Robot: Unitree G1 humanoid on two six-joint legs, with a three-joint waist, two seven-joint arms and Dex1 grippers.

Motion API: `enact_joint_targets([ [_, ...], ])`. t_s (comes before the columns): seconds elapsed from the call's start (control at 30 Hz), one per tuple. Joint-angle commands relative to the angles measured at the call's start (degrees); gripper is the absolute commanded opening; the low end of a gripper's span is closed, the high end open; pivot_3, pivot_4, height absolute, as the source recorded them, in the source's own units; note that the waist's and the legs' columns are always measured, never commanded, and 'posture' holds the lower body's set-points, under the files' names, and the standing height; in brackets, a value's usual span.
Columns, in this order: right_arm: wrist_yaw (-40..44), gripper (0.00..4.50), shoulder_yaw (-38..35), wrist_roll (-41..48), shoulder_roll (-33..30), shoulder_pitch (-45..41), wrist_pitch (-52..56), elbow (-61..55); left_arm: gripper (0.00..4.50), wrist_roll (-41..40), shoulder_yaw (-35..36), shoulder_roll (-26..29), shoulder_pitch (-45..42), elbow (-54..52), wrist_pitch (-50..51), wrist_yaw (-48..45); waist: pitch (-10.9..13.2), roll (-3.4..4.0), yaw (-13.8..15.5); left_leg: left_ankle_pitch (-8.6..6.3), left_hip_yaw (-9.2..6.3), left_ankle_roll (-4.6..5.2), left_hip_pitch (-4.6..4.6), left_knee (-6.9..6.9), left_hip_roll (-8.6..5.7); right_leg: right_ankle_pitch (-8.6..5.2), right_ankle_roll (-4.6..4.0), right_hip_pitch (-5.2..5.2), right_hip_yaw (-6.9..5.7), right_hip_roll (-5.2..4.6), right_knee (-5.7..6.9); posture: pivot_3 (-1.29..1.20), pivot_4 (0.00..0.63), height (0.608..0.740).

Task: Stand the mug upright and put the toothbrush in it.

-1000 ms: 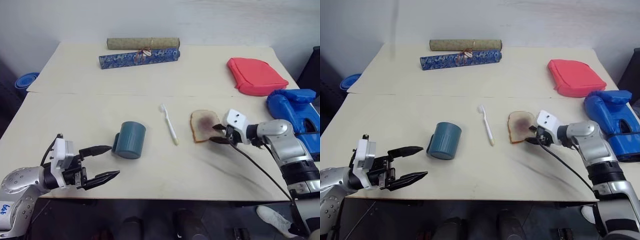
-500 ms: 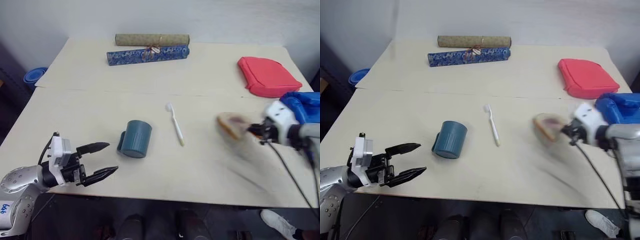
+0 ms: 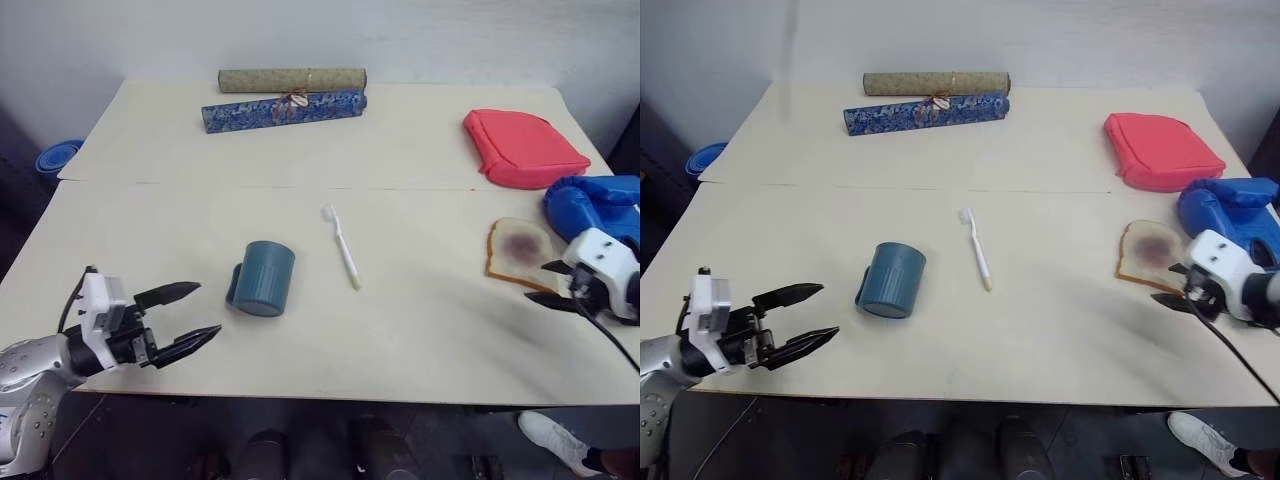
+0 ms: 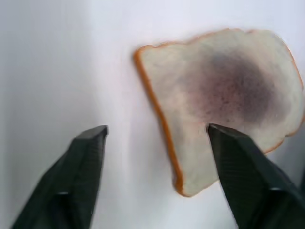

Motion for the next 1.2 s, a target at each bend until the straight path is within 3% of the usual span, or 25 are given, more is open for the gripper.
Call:
enact_joint_targets([
  [0.03,3.75,4.48,-7.00,9.24,3.23,1.01,-4.28,-5.88,4.50,0.63,6.60,1.34,1.03,4.13,0.25,2.88,0.01,-0.04,-0.12,-0.02,0.00,0.04,0.01,0.03,-0.01,0.01,0.02,0.02,0.01,-0.01,0.00,0.00,0.150,0.740],
  [0.13,4.24,4.48,-7.13,15.62,10.90,4.25,-6.94,-14.69,4.50,1.31,12.30,3.09,1.33,11.24,4.21,8.21,-0.01,-0.52,-0.36,-0.10,-0.06,0.17,0.36,-0.12,0.13,0.01,0.02,0.27,-0.01,0.14,0.02,0.00,0.150,0.740],
  [0.33,2.79,4.48,-0.49,18.84,27.20,7.14,-16.06,-24.66,4.50,6.08,17.13,10.01,6.16,19.90,17.70,17.17,0.07,-0.41,-0.25,-0.11,-0.11,0.09,0.49,-0.20,0.06,-0.01,-0.02,0.29,-0.03,-0.01,0.13,0.00,0.150,0.740],
  [0.5,6.69,4.48,2.67,19.61,31.59,8.15,-23.30,-23.85,4.50,3.27,19.79,12.74,0.44,20.44,27.82,21.59,0.00,-0.57,1.36,-0.13,-0.30,0.07,0.46,-0.18,-0.01,-0.01,-0.04,0.33,-0.22,-0.15,0.09,0.00,0.150,0.740],
  [0.67,7.82,4.48,3.65,18.99,31.03,8.96,-25.68,-22.81,4.50,-7.14,12.56,13.83,-10.03,10.85,43.24,19.87,0.01,-0.56,1.68,-0.05,-0.52,-0.04,0.46,-0.18,-0.22,0.00,-0.06,0.47,-0.43,-0.45,0.09,0.00,0.150,0.740],
  [0.83,7.39,4.48,4.01,18.48,30.58,9.57,-26.88,-22.12,4.50,-13.33,3.54,11.15,-22.31,6.23,55.66,23.69,0.01,-0.53,1.05,0.04,-0.54,-0.19,0.46,-0.18,-0.28,0.00,-0.06,0.45,-0.48,-0.44,0.13,0.00,0.150,0.740],
  [1.0,5.74,4.48,4.35,18.40,30.54,10.53,-26.95,-23.13,4.50,-10.89,-5.44,5.37,-32.89,6.86,62.15,31.21,0.02,-0.51,0.83,0.09,-0.29,-0.29,0.41,-0.11,-0.14,0.01,-0.05,0.28,-0.30,-0.15,0.25,0.00,0.150,0.740],
  [1.2,1.80,4.48,4.27,18.96,30.30,11.68,-24.72,-27.62,4.50,-7.66,-12.49,-0.06,-38.51,7.43,67.27,36.28,0.02,-0.52,1.22,0.12,-0.14,-0.37,0.37,-0.01,-0.05,0.01,-0.05,0.13,-0.13,-0.02,0.37,0.00,0.150,0.740],
])
